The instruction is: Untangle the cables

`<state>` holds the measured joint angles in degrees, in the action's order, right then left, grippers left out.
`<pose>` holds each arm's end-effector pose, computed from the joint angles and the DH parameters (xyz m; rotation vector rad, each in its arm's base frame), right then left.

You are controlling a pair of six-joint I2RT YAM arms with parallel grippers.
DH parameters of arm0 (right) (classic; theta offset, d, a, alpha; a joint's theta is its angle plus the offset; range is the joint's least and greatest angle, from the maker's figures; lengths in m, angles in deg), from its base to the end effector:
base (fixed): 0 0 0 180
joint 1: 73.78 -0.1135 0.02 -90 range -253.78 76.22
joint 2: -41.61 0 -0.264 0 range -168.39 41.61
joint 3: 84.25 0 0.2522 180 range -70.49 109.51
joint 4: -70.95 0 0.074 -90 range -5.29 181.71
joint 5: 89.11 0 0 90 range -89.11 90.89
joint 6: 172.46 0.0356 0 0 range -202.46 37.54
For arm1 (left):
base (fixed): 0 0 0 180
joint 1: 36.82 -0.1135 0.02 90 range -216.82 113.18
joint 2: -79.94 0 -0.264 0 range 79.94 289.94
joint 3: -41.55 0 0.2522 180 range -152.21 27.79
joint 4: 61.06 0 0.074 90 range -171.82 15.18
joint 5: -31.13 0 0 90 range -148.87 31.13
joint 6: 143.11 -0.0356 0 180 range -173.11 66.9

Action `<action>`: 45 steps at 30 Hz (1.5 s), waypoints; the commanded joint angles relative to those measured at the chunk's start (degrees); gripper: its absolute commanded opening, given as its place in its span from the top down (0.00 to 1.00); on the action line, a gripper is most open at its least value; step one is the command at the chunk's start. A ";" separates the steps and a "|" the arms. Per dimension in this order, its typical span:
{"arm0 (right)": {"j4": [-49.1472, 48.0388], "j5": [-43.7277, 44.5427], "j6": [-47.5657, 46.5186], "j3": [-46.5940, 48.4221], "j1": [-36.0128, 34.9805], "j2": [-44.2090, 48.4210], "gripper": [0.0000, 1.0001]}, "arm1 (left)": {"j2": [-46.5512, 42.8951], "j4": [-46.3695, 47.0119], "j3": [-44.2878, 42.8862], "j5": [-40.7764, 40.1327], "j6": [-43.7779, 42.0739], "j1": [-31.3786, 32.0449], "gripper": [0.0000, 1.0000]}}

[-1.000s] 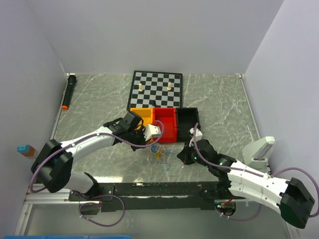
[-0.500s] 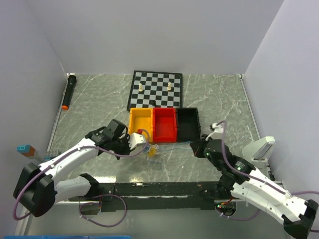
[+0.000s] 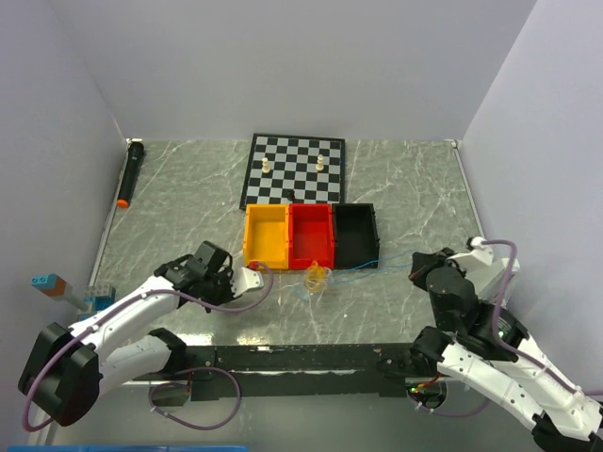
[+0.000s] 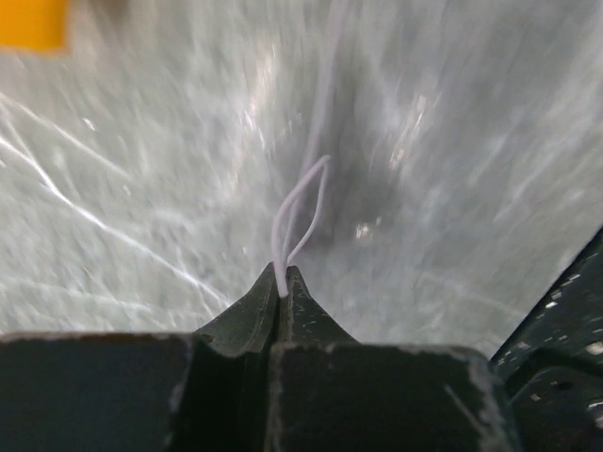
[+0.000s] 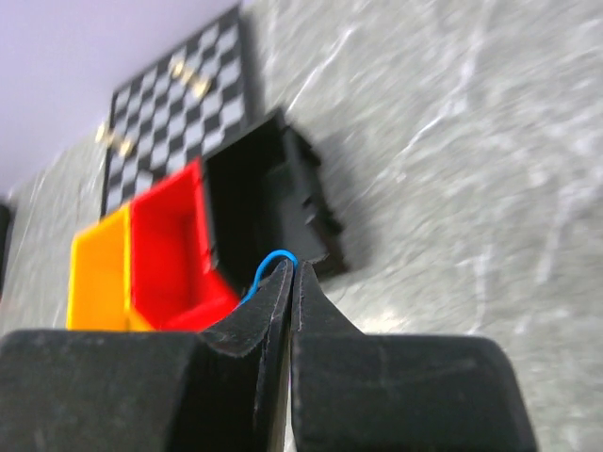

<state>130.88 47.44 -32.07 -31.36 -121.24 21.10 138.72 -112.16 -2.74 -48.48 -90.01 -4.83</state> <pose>0.0684 0.0363 0.2955 0.5283 1.8328 0.3218 0.1428 -0.0968 0.1769 1.5712 2.1970 -0.2203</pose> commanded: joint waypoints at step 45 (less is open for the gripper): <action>-9.00 -18.85 -7.33 -3.62 -0.17 -3.48 1.00 | 39.21 7.54 -47.25 10.34 7.28 21.36 0.05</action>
<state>116.26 26.04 -43.19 -34.44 -120.89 16.47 173.76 -110.81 -46.65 -40.04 -83.83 15.25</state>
